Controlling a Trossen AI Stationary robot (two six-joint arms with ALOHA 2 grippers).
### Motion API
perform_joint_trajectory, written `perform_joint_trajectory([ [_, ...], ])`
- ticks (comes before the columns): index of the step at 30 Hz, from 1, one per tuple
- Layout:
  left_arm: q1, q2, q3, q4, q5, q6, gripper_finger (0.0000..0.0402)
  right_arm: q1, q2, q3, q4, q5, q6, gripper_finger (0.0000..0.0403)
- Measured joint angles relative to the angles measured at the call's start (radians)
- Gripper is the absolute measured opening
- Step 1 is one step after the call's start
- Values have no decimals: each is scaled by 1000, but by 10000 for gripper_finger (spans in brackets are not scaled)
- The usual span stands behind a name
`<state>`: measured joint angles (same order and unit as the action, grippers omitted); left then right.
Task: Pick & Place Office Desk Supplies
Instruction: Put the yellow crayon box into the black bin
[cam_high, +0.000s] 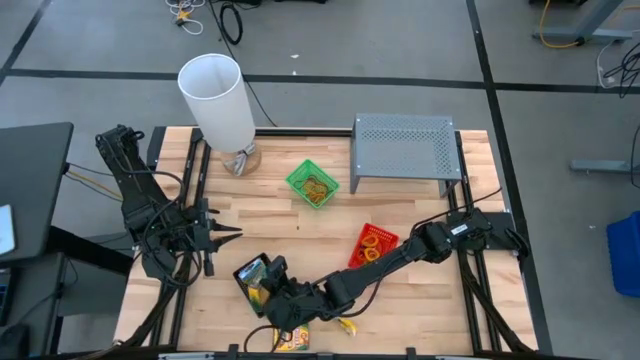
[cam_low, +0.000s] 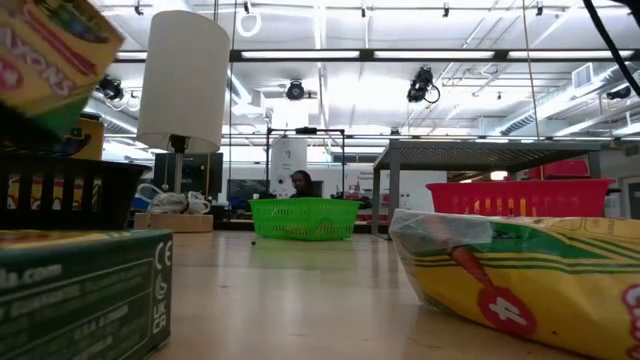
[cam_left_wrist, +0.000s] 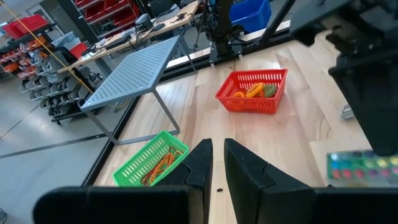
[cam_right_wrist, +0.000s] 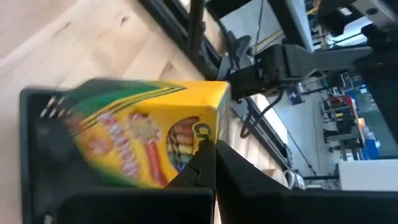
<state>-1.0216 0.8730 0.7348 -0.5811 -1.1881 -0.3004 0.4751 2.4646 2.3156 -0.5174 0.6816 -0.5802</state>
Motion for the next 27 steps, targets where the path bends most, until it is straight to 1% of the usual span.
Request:
perform_joint_trajectory([
  [7,0,0,0,-1,3,-3,50,-15,38,-1,-9,7,-6,0],
  [18,0,0,0,-10,3,-3,50,-32,88,0,2,59,-102,0],
  [24,0,0,0,-12,3,-4,50,-35,111,0,9,55,-128,0],
  [27,0,0,0,-17,3,-6,50,-35,109,0,11,8,-136,0],
])
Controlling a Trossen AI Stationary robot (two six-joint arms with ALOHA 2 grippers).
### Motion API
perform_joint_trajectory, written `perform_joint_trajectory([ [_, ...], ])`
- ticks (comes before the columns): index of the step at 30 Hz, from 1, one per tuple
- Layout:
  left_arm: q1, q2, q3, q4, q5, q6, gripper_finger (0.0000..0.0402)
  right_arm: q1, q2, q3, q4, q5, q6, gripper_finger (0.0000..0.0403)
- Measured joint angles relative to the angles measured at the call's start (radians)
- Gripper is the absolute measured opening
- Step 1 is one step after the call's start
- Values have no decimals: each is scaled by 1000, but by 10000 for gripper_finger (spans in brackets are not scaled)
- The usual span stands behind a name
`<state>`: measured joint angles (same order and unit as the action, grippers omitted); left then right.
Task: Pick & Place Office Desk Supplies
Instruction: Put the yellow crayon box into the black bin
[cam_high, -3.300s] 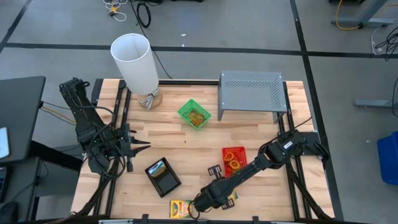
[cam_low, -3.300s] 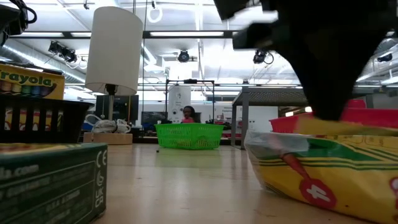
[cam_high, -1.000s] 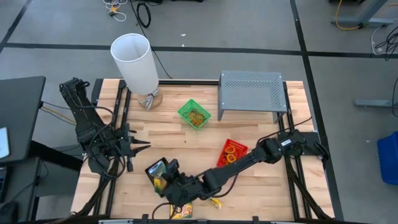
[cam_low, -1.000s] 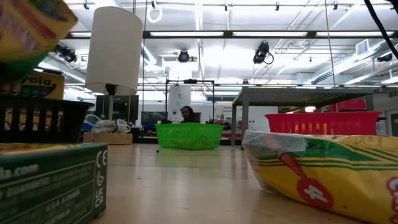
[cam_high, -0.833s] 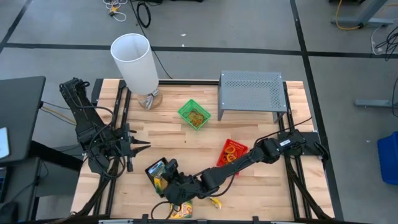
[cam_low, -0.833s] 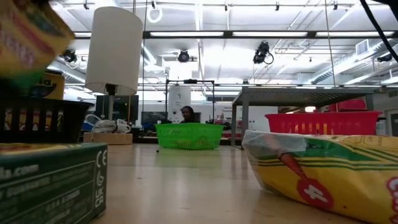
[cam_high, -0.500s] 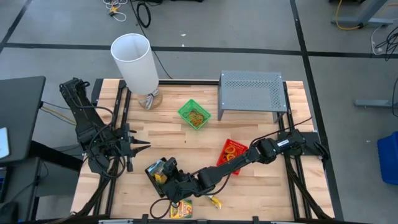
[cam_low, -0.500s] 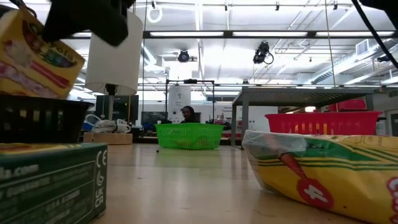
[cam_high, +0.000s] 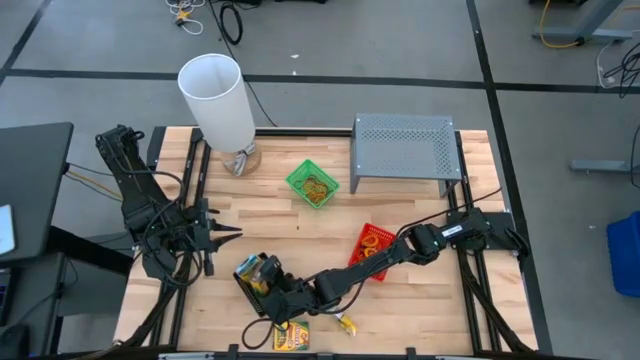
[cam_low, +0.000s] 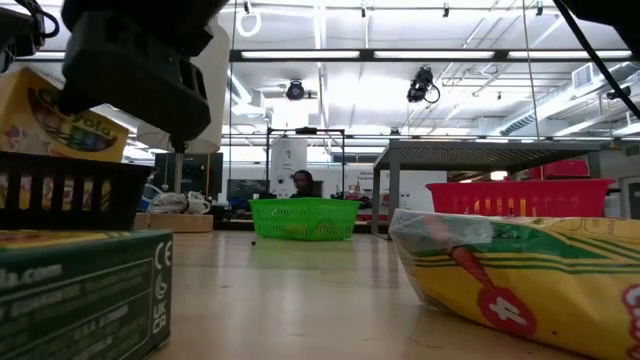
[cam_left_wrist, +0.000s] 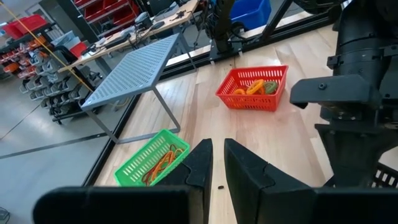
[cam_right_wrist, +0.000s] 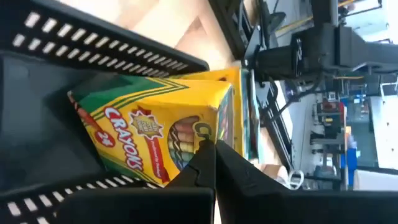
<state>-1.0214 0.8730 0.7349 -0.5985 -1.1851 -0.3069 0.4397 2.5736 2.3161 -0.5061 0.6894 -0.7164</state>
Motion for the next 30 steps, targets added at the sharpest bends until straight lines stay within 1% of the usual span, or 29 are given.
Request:
perform_joint_trajectory([
  [3,0,0,0,-7,0,-7,50,0,0,0,3,-11,7,1],
  [6,0,0,0,-16,0,-22,50,2,0,0,3,-13,-2,16],
  [11,0,0,0,-35,1,-38,50,2,0,0,3,-7,-7,65],
  [16,0,0,0,-41,1,-49,50,6,0,8,3,45,-29,119],
  [20,0,0,0,-41,1,-49,50,10,0,30,5,95,-34,147],
  [23,0,0,0,-41,1,-49,50,23,-9,38,15,101,-68,150],
  [25,0,0,0,-41,1,-50,50,38,-22,35,10,89,-79,143],
  [27,0,0,0,-41,1,-52,50,53,-36,35,-16,71,-64,132],
  [30,0,0,0,-41,2,-52,50,76,-49,40,-81,48,5,118],
])
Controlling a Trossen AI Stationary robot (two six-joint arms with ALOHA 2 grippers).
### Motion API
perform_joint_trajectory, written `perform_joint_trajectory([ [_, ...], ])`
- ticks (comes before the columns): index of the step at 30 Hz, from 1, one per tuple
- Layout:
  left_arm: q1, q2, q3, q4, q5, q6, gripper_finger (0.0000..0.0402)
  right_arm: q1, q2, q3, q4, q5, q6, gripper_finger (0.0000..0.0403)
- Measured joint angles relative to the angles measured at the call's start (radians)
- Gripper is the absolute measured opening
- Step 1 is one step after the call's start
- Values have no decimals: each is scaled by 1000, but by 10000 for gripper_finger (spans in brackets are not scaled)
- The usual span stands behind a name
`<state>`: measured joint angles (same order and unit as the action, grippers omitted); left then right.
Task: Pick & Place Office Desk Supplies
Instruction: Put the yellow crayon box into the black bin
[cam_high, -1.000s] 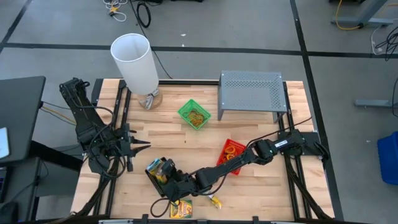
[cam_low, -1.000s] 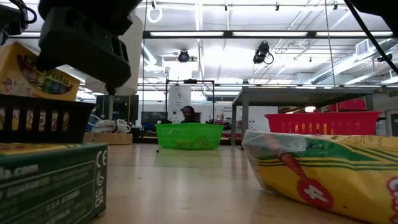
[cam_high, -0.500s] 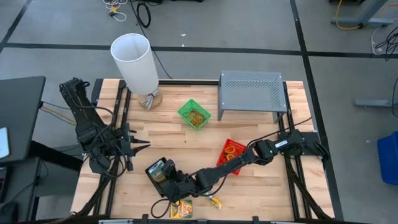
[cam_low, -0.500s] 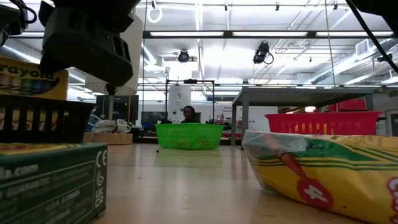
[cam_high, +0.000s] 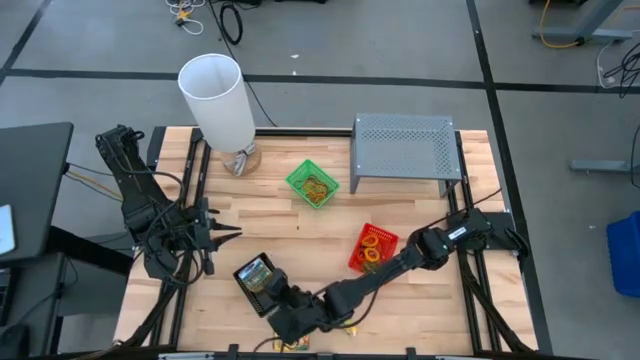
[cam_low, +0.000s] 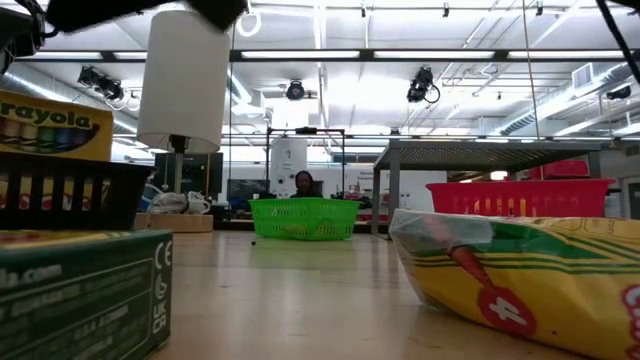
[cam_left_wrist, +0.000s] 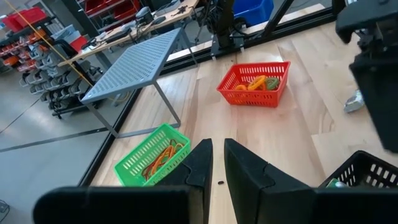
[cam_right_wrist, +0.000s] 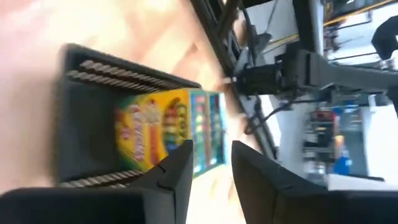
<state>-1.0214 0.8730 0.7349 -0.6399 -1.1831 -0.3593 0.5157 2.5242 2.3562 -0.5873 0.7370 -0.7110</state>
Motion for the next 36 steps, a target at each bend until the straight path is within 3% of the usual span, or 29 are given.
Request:
perform_joint_trajectory([
  [4,0,0,0,0,6,-7,50,18,-30,1,-80,-72,186,111],
  [7,0,4,0,0,25,-37,50,22,-41,1,-161,-222,339,110],
  [10,0,34,0,13,126,-70,50,29,-47,0,-233,-317,434,110],
  [18,0,279,0,189,582,-15,50,70,-49,0,-364,-205,479,110],
  [22,-1,441,0,310,727,48,50,72,-49,0,-491,-158,553,110],
  [29,-2,621,1,394,730,62,54,73,-50,0,-755,-178,731,145],
  [33,-21,645,19,451,644,66,66,86,-51,0,-846,-204,771,174],
  [36,-36,645,40,524,654,168,77,94,-51,0,-906,-214,798,185],
])
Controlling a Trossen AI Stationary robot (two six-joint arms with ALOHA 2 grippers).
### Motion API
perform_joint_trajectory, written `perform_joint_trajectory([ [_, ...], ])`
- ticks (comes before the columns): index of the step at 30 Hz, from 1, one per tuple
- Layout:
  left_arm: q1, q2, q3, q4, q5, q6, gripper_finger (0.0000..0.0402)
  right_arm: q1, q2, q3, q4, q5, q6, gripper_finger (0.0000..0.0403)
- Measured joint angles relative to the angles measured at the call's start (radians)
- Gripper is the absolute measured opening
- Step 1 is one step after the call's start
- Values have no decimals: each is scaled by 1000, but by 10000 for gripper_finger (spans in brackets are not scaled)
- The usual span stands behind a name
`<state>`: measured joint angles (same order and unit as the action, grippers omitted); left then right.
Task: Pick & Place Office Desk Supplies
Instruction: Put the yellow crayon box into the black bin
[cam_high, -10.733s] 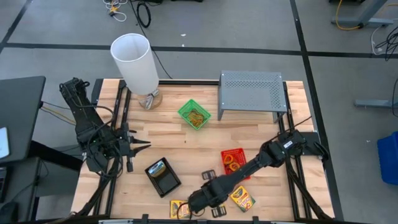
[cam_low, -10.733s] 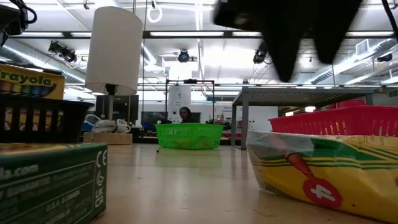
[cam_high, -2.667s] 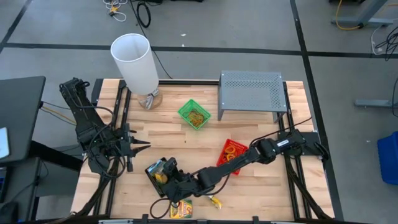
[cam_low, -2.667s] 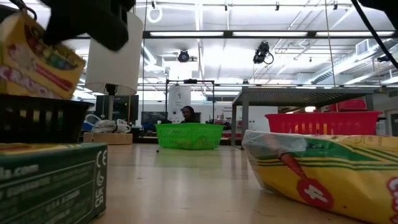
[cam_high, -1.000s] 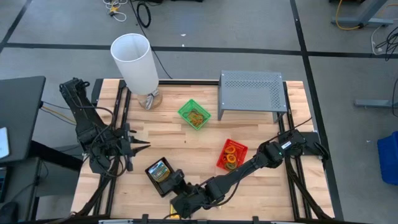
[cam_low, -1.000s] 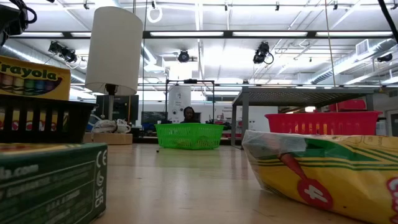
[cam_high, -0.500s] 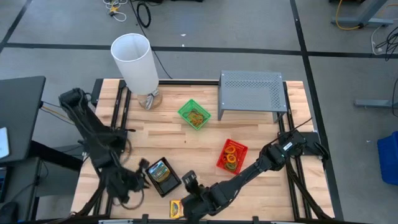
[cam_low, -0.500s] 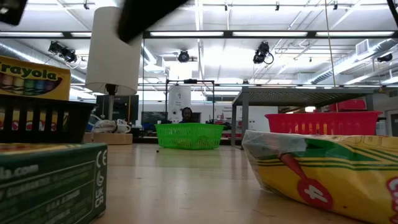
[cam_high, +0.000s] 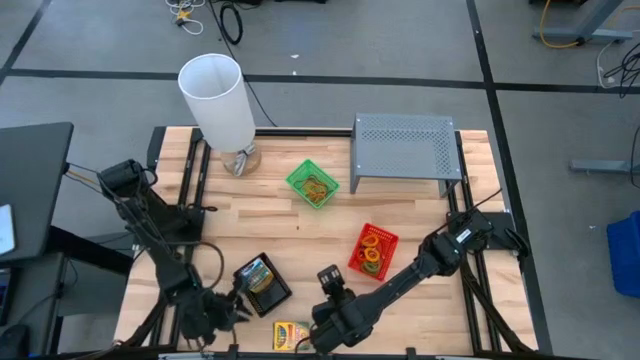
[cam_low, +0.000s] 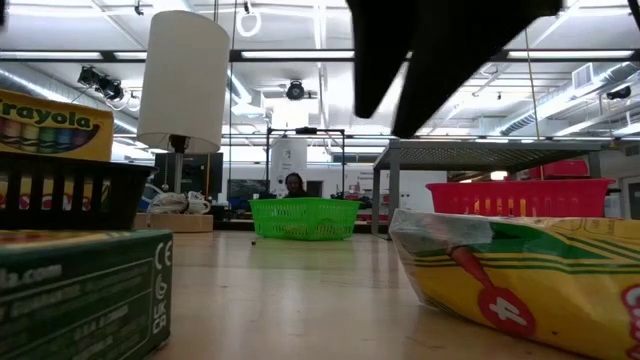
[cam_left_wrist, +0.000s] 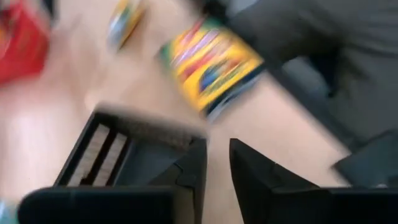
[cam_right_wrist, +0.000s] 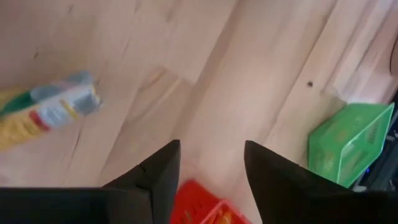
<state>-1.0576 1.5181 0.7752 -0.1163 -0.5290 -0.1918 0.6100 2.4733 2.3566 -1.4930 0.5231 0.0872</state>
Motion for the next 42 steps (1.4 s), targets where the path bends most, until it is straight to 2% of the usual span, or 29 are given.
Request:
perform_joint_trajectory([
  [3,-20,0,19,133,82,117,95,9,0,0,-44,0,28,187],
  [6,-28,0,24,268,106,129,123,21,0,0,-77,0,38,188],
  [11,-29,43,24,374,4,125,178,45,0,-5,-77,-12,30,188],
  [17,-14,123,23,385,4,234,221,62,-1,-5,-77,-11,32,188],
  [23,-7,195,67,347,-11,411,224,78,-1,-5,-78,-4,28,188],
  [32,52,402,235,111,-22,604,224,89,-1,-5,-78,-4,-24,188],
  [37,87,467,335,-39,-6,635,224,87,-1,-5,-78,-3,-24,188],
  [42,103,477,366,-72,-5,686,221,87,-1,-5,-78,-3,-24,188],
])
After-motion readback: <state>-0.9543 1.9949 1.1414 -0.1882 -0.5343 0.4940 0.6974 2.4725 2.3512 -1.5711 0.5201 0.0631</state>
